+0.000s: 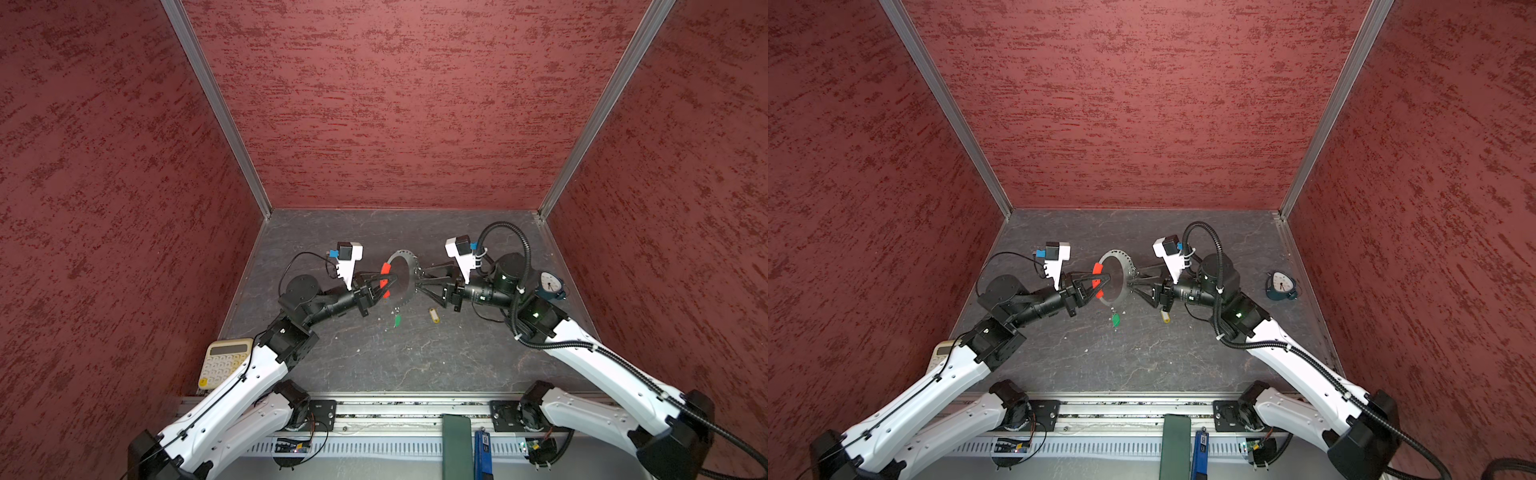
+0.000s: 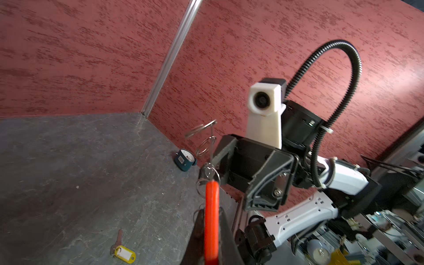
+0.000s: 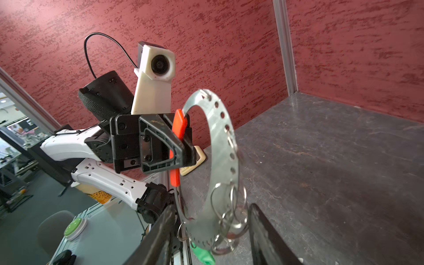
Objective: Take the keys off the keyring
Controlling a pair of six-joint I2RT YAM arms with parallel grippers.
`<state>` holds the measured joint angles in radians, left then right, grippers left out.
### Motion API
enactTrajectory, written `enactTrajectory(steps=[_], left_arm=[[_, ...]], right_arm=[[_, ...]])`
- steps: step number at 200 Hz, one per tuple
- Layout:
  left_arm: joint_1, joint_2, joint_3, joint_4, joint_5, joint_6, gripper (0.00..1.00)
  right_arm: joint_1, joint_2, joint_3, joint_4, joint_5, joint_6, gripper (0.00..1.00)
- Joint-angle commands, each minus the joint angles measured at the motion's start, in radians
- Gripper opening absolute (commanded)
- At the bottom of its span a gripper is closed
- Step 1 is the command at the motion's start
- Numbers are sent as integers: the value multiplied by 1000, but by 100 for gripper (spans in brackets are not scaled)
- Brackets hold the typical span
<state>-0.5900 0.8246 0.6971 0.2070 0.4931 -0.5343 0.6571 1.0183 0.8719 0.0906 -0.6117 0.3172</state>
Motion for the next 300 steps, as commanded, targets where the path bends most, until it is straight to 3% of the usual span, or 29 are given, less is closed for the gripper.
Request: enactTrajectory(steps=[1, 74, 137, 184, 300], left_arm=[[-2, 20, 37, -54, -136, -18, 0], [8, 44, 68, -100, -314, -59, 0], [34, 51, 72, -112, -327, -94, 0], [37, 30, 70, -141, -349, -99, 0], [39, -2, 30, -84, -299, -122, 0]], right_arm=[[-1, -44, -27, -9, 101, -27, 53], [36, -114, -82, 19, 220, -54, 53], [298, 15, -37, -38, 464, -185, 51], [365, 66, -53, -21, 610, -229, 46], [373, 191, -37, 127, 593, -199, 47]])
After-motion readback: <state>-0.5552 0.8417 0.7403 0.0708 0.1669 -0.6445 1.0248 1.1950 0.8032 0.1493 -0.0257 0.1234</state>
